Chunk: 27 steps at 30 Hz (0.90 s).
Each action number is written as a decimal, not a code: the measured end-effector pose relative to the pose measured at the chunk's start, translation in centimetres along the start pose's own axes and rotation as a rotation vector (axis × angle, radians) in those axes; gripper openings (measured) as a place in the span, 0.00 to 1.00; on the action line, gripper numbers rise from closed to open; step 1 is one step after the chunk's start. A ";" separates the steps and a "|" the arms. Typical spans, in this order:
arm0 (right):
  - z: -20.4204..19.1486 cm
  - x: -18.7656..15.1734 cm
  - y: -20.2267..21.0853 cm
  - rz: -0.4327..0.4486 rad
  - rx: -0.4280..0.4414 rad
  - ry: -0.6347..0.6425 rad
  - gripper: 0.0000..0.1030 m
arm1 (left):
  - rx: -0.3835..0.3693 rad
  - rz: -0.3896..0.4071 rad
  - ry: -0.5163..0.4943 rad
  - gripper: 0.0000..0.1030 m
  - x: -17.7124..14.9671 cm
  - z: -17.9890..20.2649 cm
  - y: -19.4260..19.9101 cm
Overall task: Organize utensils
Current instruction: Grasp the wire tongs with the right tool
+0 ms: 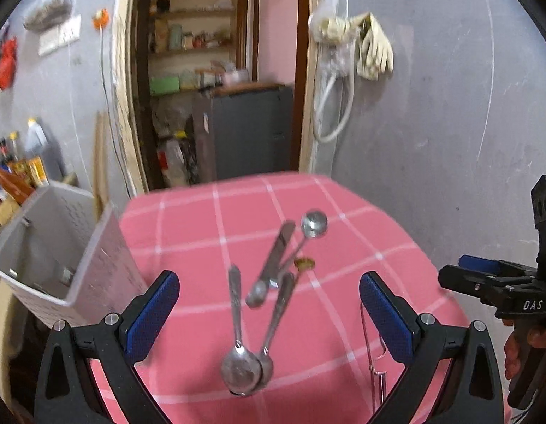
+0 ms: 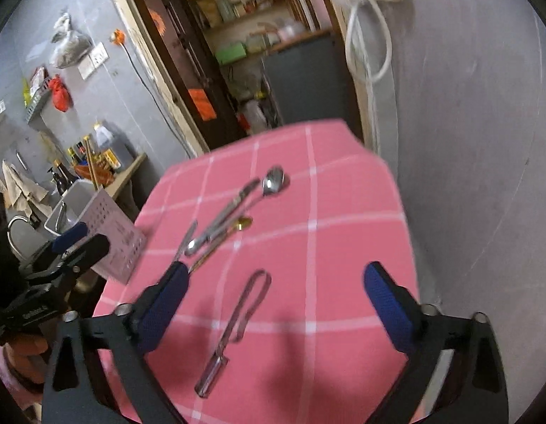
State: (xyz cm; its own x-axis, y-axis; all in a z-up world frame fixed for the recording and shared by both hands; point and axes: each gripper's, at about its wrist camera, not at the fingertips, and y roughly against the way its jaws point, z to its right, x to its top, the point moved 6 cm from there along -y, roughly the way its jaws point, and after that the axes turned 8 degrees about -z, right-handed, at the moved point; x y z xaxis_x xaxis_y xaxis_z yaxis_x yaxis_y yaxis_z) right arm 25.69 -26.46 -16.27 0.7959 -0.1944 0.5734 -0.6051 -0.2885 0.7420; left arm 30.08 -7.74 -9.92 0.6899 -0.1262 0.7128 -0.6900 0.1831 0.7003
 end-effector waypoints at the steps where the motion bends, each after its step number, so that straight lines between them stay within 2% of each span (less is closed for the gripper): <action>1: 0.2 -0.5 -0.8 -0.027 0.003 -0.009 0.79 | 0.001 -0.021 0.005 0.99 -0.3 -0.1 -0.7; 3: 0.2 -1.2 -2.0 -0.056 0.011 -0.014 0.71 | 0.004 -0.055 0.006 0.97 -0.8 -0.1 -1.8; 7: -0.1 -2.7 -4.7 -0.132 0.031 -0.025 0.55 | 0.041 -0.160 -0.015 0.81 -1.7 0.0 -4.7; 11: -1.1 -3.4 -6.7 -0.175 0.053 -0.033 0.43 | 0.060 -0.241 0.037 0.69 -2.5 -1.2 -7.2; 13: -1.7 -3.6 -7.6 -0.193 0.058 -0.029 0.43 | 0.078 -0.287 0.086 0.59 -2.9 -2.2 -8.5; 16: -2.3 -3.5 -8.4 -0.209 0.052 -0.028 0.43 | 0.084 -0.335 0.160 0.51 -3.3 -3.2 -10.1; 21: -3.0 -2.9 -9.1 -0.216 0.015 -0.006 0.43 | 0.109 -0.398 0.198 0.45 -3.8 -4.0 -11.8; 27: -3.9 -2.9 -9.6 -0.232 -0.086 0.058 0.43 | 0.124 -0.410 0.157 0.44 -3.6 -3.9 -12.2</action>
State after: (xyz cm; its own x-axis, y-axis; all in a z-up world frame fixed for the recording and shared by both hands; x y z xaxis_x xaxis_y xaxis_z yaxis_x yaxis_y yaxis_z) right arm 29.12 -19.43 -23.70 0.9125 -0.0778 0.4017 -0.4083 -0.2374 0.8814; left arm 36.93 -5.71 -21.19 0.9296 -0.0129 0.3682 -0.3677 0.0291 0.9295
